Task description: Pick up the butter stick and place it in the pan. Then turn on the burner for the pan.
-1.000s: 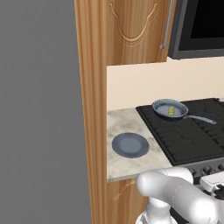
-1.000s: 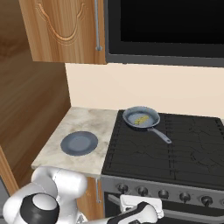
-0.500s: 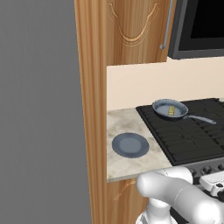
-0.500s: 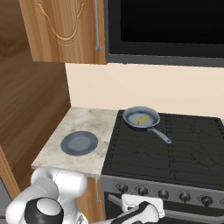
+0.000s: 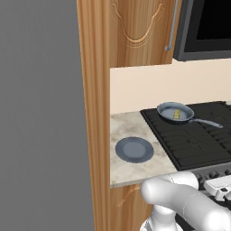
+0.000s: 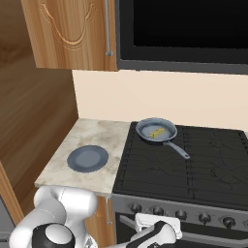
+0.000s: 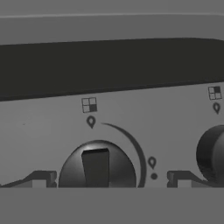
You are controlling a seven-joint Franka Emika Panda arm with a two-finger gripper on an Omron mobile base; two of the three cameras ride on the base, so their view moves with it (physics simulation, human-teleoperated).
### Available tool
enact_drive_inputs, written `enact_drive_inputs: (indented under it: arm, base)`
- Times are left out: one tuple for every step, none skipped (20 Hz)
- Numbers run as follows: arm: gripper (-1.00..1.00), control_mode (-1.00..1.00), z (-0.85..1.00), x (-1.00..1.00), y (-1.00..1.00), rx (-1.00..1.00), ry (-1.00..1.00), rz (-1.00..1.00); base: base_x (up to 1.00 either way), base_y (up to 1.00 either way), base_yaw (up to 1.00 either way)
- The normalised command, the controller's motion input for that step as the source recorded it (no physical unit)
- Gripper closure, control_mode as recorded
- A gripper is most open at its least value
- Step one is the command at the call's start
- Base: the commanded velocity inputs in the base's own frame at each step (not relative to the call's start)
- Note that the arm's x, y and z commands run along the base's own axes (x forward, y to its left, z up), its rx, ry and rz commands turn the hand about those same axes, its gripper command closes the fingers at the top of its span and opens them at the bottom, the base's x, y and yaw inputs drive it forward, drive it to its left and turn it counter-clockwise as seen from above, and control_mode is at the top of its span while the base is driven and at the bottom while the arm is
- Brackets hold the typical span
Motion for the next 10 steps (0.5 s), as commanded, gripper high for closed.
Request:
enact_drive_inputs:
  arm:
    - [-1.00,-1.00,-0.09,0.00,0.00,0.03,0.00,0.00]
    - [-1.00,-1.00,-0.05,0.04,0.00,0.03,0.00,0.00]
    - [-1.00,-1.00,-0.08,0.00,0.00,0.03,0.00,0.00]
    - [1.00,-1.00,-0.15,0.10,0.00,0.02,0.00,0.00]
    - [1.00,-1.00,-0.08,0.04,0.00,0.01,0.00,0.00]
    - [1.00,-1.00,-0.12,0.08,0.00,0.01,0.00,0.00]
    - [1.00,-1.00,-0.06,0.09,0.00,0.01,0.00,0.00]
    - [1.00,-1.00,-0.04,0.06,0.00,0.01,0.00,0.00]
    - [1.00,-1.00,-0.01,0.00,0.00,0.00,0.00,0.00]
    - [1.00,-1.00,0.00,0.00,0.00,0.00,0.00,0.00]
  base:
    - [0.00,0.00,0.00]
    - [0.00,0.00,0.00]
    - [0.00,0.00,0.00]
    - [0.00,0.00,0.00]
    - [0.00,0.00,0.00]
    - [0.00,0.00,0.00]
    - [0.00,0.00,0.00]
    - [0.00,0.00,0.00]
    - [0.00,0.00,0.00]
    - [0.00,0.00,0.00]
